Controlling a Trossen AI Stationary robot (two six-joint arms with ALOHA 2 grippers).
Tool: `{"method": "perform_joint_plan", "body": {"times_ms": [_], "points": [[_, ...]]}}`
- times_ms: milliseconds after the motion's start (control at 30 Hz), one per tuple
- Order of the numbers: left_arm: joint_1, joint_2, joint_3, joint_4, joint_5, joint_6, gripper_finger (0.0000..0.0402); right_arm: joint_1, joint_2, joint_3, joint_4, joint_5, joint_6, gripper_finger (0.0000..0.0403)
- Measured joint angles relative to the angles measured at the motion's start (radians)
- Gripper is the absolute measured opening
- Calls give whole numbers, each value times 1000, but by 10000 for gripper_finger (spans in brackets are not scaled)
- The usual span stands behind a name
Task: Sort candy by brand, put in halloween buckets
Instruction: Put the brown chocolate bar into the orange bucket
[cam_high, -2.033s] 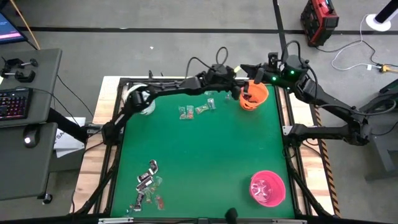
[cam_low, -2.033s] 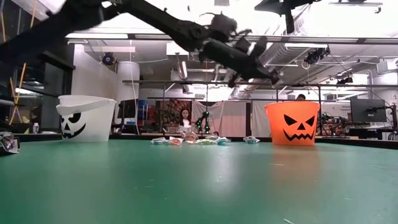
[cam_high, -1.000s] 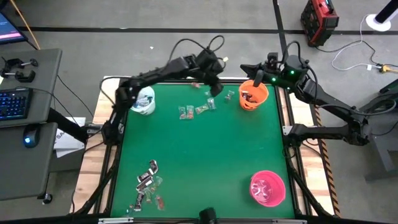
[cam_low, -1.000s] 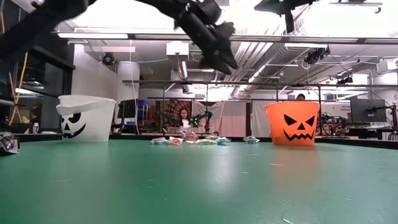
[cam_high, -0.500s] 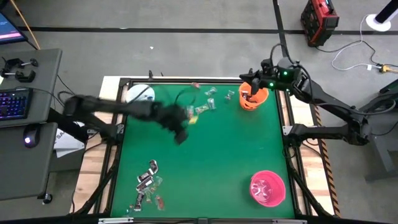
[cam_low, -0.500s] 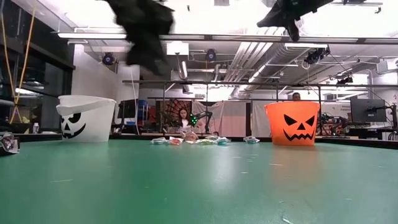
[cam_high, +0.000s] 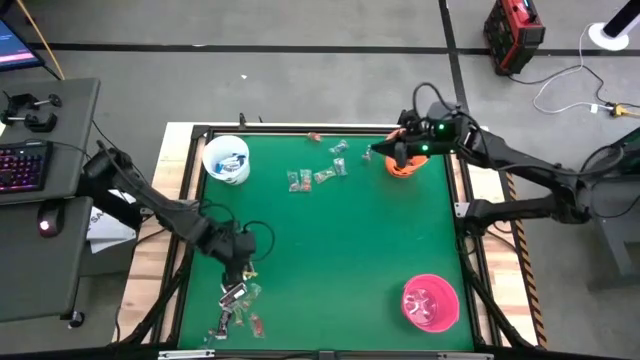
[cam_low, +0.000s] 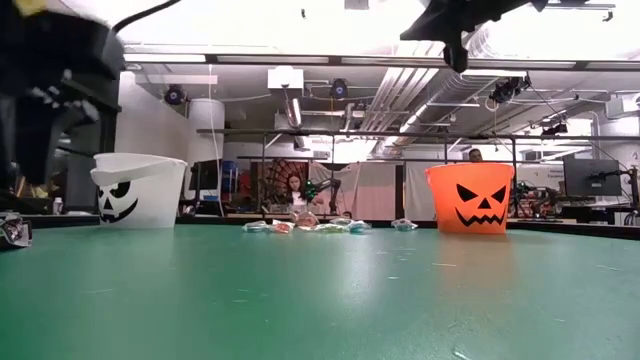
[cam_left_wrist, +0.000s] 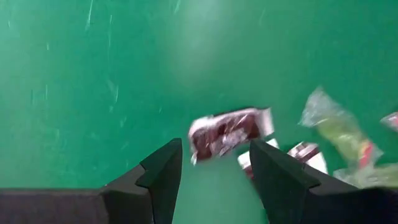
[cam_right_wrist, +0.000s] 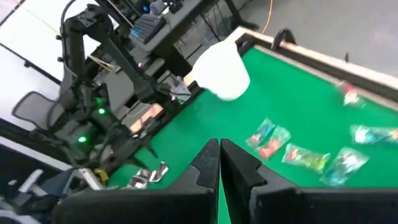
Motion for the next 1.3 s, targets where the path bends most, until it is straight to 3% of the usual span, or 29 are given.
{"method": "perform_joint_plan", "body": {"times_ms": [233, 367, 567, 1300], "points": [[-39, -30, -126, 118, 4, 15, 177, 73, 39, 0, 1, 116, 73, 7], [-39, -49, -168, 202, 1, 26, 177, 98, 58, 0, 0, 123, 86, 7], [-38, -52, -182, 214, -53, 10, 177, 130, 74, 0, 2, 123, 106, 7], [-10, 26, -181, 244, -18, -19, 163, 142, 74, 0, 1, 123, 58, 7]]}}
